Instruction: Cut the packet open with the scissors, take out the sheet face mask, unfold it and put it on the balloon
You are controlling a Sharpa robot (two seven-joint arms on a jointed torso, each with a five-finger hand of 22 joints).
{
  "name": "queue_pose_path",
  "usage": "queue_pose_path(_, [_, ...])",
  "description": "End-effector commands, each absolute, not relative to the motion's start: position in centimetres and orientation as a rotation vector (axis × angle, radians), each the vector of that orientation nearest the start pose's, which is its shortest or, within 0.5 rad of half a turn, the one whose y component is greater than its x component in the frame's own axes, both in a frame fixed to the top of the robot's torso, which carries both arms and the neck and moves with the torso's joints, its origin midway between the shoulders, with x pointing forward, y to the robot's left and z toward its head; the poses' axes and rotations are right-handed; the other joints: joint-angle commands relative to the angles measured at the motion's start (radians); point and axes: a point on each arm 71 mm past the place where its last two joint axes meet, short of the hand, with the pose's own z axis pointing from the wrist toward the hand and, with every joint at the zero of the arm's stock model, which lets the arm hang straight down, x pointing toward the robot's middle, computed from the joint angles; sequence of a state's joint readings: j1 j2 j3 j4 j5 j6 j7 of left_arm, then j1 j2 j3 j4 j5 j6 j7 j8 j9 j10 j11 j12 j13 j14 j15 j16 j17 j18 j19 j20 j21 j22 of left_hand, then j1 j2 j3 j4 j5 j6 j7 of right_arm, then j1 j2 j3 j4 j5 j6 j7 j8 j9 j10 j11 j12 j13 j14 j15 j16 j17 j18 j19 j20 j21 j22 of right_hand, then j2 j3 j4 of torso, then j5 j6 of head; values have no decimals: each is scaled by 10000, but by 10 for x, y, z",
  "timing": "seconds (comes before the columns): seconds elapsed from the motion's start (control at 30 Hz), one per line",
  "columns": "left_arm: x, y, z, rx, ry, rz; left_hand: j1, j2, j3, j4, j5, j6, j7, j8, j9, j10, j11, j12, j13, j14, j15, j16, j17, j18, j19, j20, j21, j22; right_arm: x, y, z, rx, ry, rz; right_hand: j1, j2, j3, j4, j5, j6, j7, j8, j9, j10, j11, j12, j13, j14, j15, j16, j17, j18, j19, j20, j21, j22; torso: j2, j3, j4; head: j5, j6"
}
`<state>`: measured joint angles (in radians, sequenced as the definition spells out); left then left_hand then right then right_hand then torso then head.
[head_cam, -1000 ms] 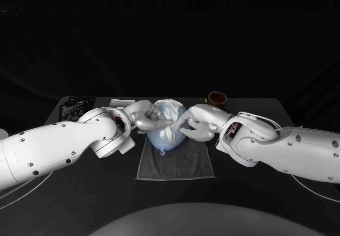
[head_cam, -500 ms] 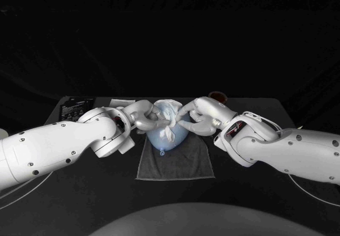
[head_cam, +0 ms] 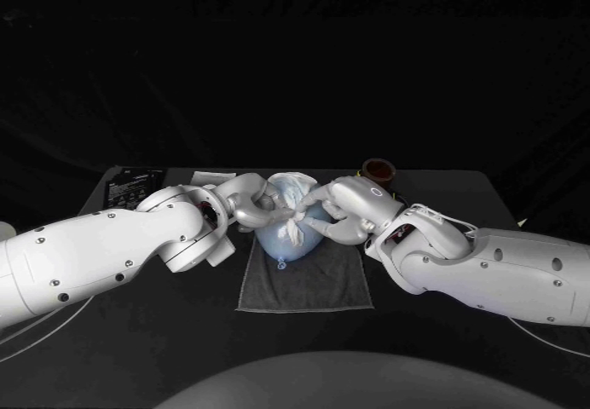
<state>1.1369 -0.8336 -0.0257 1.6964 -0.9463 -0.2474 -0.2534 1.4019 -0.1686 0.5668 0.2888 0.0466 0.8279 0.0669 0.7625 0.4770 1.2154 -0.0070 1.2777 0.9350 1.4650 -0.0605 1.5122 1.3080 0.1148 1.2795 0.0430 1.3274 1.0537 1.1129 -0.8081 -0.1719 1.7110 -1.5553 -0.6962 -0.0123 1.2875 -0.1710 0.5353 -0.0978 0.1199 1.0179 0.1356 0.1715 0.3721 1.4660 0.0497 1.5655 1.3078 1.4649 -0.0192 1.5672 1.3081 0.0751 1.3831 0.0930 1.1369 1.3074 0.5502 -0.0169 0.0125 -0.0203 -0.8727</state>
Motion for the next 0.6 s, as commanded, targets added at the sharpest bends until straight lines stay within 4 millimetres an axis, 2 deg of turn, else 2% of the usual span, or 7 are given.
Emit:
queue_pose_path(0.03, [438, 154, -212, -3516, 20351, -9361, -64, -181, 1284, -1061, 33, -64, 97, 84, 44, 40, 89, -89, -5, 519, 9, -15, 472, -126, 23, -36, 72, 22, 397, -127, -221, -3381, 13528, 9313, 11, -127, -71, -3, -91, -108, 15, -79, -31, 1048, 67, 53, 2630, 1059, 75, 36, 2627, 141, -92, -6, -76, 1398, -3, 2, -3, 6, 1])
queue_pose_path(0.27, [438, 154, -212, -3590, 20318, -9416, -318, -286, 2171, -1713, 42, -124, 288, 108, 113, 24, 225, -215, -23, 533, 120, -22, 536, -129, 23, 52, 127, 86, 397, -124, -225, -3604, 13421, 9214, 30, -154, -110, -13, -155, -168, 21, -143, -64, 1048, 74, 53, 2630, 1059, 81, 36, 2627, 154, -123, 6, -142, 1382, -5, 1, 6, -2, 1])
queue_pose_path(0.6, [438, 154, -212, -3829, 20277, -9635, -515, -251, 2592, -2053, 40, -123, 344, 101, 156, 25, 269, -297, -54, 551, 159, -11, 608, -136, 44, 91, 195, 174, 403, -123, -231, -3751, 13374, 8929, 119, -100, -123, -31, -256, -12, 39, -112, -64, 1048, 85, 53, 2630, 1059, 93, 36, 2627, 150, -115, 21, -131, 1389, 0, 1, 4, -8, 1])
